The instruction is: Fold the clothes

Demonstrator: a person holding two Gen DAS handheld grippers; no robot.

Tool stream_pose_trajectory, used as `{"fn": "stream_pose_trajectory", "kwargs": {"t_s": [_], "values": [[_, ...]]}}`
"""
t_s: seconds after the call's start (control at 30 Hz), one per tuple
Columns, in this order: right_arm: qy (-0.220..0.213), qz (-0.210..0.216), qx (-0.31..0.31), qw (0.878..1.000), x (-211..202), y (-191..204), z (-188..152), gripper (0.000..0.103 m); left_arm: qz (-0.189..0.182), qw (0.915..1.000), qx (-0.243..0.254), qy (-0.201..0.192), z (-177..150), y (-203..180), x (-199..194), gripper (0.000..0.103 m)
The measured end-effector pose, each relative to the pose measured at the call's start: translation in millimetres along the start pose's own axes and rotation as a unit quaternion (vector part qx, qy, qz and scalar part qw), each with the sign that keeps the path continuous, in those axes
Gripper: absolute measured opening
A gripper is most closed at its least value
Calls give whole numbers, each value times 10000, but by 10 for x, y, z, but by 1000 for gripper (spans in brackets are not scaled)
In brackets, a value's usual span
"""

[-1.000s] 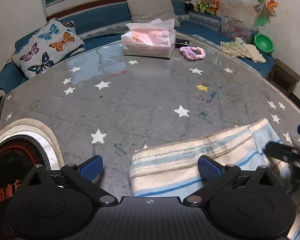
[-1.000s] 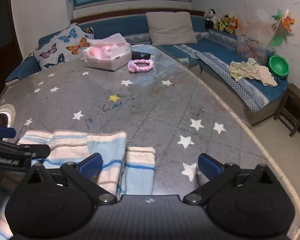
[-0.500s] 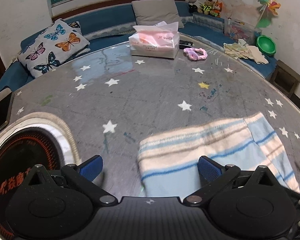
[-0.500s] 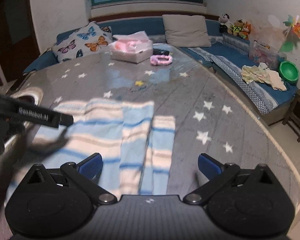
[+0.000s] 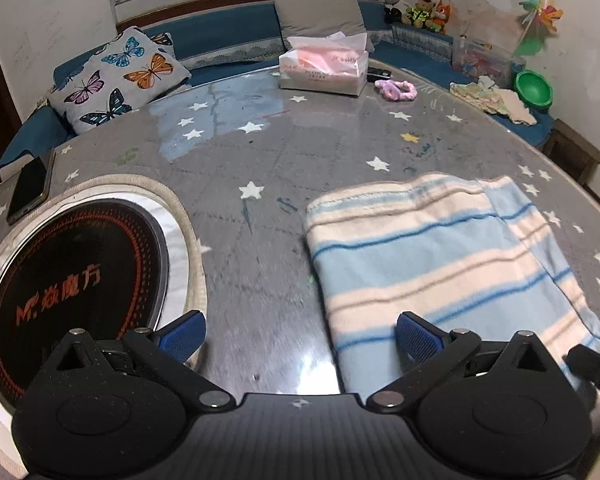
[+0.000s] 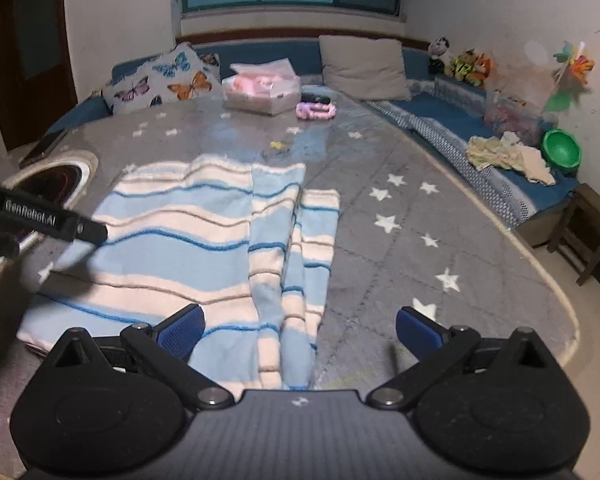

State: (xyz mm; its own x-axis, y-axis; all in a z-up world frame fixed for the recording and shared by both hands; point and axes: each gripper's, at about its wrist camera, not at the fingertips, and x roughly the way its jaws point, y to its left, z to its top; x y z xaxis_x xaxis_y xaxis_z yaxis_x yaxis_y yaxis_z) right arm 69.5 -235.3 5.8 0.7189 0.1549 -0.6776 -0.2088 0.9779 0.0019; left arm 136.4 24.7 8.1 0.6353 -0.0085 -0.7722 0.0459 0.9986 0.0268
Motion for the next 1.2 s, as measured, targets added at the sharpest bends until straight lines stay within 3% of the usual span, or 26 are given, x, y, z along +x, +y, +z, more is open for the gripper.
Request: {"fn": "stream_pose_trajectory", "kwargs": {"t_s": [0.33,0.73,0.93,1.0,1.2], "values": [[-48,-7,105,9999,-107,-24,-162,102,18,9999,103,90,-211,-93,-54,103],[-86,318,515,9981,-68,-71,-197,89,-7,9999,133,78,-214,-76,-52,103],[-12,526,604,9968,80,-95,-58,83,-144,9998,-59,112,-131,-20,-3,95],[28,603,698,9957,142,-92,-1,74,-189,9997,-95,141,-108,-10,22,90],[23,521,749,9958,288,-74,101,74,-324,9990,-201,227,-41,21,98,88]]}}
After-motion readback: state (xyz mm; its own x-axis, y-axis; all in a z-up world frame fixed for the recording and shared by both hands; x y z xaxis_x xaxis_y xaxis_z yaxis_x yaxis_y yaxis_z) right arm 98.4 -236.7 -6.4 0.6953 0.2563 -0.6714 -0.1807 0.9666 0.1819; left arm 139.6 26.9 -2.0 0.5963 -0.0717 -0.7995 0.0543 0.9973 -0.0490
